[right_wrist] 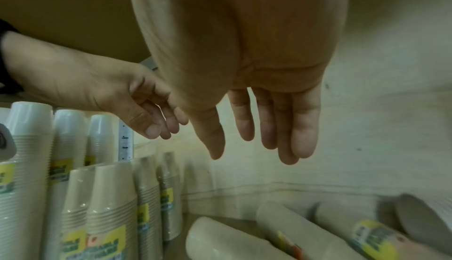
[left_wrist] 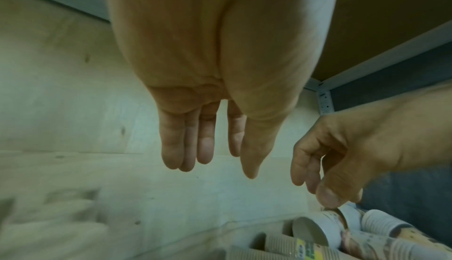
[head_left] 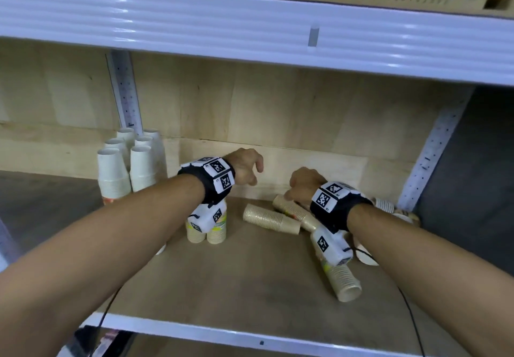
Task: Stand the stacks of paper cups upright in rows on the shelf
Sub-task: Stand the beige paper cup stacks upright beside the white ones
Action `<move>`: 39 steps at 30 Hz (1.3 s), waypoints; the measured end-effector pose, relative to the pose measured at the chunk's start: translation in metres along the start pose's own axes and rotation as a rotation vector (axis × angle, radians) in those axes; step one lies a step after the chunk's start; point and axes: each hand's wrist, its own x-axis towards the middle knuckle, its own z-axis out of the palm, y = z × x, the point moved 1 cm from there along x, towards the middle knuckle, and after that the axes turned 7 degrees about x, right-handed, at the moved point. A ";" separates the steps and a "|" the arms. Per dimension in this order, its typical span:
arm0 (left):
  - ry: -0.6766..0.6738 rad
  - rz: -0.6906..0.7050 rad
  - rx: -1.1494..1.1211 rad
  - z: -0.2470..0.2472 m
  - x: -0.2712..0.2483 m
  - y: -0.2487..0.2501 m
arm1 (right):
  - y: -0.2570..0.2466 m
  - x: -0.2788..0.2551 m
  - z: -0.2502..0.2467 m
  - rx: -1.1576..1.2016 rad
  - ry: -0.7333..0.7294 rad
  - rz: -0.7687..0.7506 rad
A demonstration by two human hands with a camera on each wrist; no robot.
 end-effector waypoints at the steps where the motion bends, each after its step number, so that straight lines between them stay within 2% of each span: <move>1: -0.018 0.017 0.000 0.004 0.002 0.006 | 0.008 -0.001 0.000 -0.011 0.004 0.020; 6: -0.075 0.087 0.001 0.032 0.014 0.029 | 0.046 -0.008 0.008 -0.055 0.020 0.136; 13: -0.143 0.147 -0.022 0.082 0.032 0.043 | 0.087 -0.017 0.032 -0.088 -0.065 0.210; 21: -0.244 0.218 -0.151 0.126 0.046 0.043 | 0.119 -0.024 0.062 -0.002 -0.080 0.209; 25: -0.214 0.178 0.009 0.142 0.055 0.044 | 0.127 -0.026 0.071 0.015 -0.071 0.241; 28: -0.210 0.171 0.036 0.147 0.058 0.044 | 0.131 -0.025 0.075 0.043 -0.107 0.284; 39: -0.137 0.222 0.242 0.158 0.062 0.048 | 0.132 -0.031 0.079 0.100 -0.062 0.332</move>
